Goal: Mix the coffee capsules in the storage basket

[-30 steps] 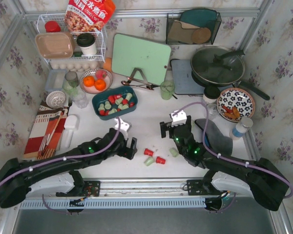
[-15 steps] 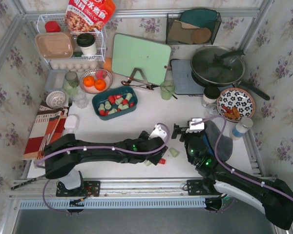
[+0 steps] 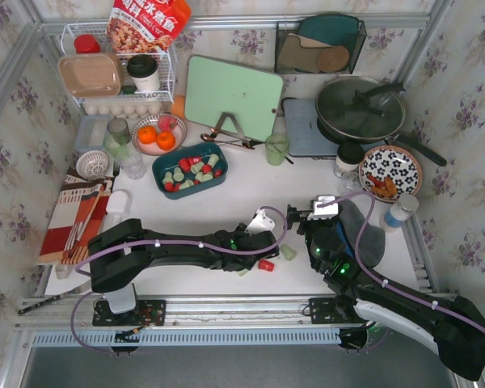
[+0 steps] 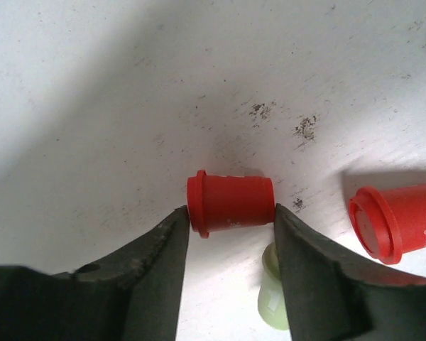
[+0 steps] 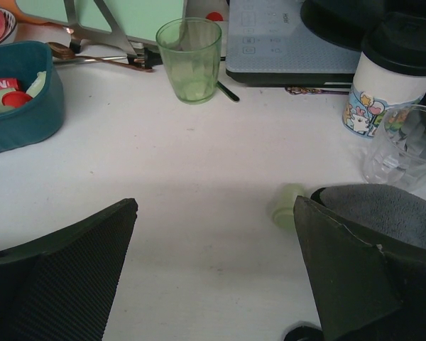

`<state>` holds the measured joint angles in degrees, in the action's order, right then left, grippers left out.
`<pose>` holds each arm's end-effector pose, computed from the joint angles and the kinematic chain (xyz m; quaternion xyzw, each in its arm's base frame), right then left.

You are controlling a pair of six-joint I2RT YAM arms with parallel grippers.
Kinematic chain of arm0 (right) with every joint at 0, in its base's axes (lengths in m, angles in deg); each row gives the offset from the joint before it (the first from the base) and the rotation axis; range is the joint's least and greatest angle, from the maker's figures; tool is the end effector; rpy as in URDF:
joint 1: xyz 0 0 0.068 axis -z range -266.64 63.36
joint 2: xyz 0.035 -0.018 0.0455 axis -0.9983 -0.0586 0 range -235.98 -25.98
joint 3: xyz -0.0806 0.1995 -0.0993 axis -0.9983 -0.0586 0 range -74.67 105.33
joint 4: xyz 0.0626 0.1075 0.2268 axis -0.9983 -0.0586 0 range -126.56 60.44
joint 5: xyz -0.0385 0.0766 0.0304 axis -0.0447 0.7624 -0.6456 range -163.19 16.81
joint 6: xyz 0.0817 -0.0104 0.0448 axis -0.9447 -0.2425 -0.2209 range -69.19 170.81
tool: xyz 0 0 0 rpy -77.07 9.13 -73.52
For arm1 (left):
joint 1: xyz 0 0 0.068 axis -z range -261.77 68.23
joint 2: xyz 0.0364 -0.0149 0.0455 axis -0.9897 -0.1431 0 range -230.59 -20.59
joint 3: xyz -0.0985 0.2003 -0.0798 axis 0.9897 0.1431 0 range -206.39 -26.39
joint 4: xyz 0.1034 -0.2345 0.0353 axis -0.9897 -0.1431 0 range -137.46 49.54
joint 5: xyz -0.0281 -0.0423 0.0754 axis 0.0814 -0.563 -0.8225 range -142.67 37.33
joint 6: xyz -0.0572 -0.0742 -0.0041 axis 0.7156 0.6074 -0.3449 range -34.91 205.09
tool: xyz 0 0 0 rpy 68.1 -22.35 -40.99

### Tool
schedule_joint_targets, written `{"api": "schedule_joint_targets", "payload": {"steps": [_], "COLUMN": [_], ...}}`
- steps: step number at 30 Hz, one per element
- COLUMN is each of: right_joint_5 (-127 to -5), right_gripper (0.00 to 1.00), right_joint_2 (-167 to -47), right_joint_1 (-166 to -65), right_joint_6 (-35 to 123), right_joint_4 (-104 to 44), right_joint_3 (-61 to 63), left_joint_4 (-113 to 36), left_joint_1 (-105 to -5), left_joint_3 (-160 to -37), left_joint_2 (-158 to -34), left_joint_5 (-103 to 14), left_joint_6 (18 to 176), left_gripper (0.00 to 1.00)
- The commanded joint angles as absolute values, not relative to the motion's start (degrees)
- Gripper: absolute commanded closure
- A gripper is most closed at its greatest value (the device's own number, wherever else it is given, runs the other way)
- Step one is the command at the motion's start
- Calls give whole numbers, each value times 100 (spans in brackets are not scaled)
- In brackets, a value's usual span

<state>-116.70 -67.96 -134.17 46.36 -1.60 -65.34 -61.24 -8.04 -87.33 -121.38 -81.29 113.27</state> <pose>0.1932 0.1248 0.1740 -0.0172 0.7276 0.0307 0.6851 0.1396 -0.3337 0.0982 0.3050 0.8885 -0.0402 0.3405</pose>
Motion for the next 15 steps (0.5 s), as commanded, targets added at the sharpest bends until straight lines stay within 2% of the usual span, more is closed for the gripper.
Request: {"api": "schedule_joint_targets", "payload": {"steps": [1, 5, 9, 15], "right_joint_5": [-11734, -11746, -11744, -11726], "right_gripper": [0, 0, 0, 0], "right_joint_2": [-6782, -6782, -6781, -6782], "right_joint_1": [-13418, -13418, -13418, -13419], "right_joint_6": [4582, 4580, 4580, 4586], "right_joint_4": [-14, -12, -12, -13], "right_joint_3": [-6507, -6504, -6506, -6504], "left_joint_4": [-6124, -6164, -6176, -6158], "left_joint_1": [-803, -808, -812, -867], "left_joint_3": [-8748, -8790, -8778, -8741], "left_joint_2": [-12249, -12359, -12281, -11843], "left_joint_5": [-8082, -8100, -8232, -8490], "left_joint_6": [11471, 11552, 11610, 11505], "left_gripper": [50, 58, 73, 77]}}
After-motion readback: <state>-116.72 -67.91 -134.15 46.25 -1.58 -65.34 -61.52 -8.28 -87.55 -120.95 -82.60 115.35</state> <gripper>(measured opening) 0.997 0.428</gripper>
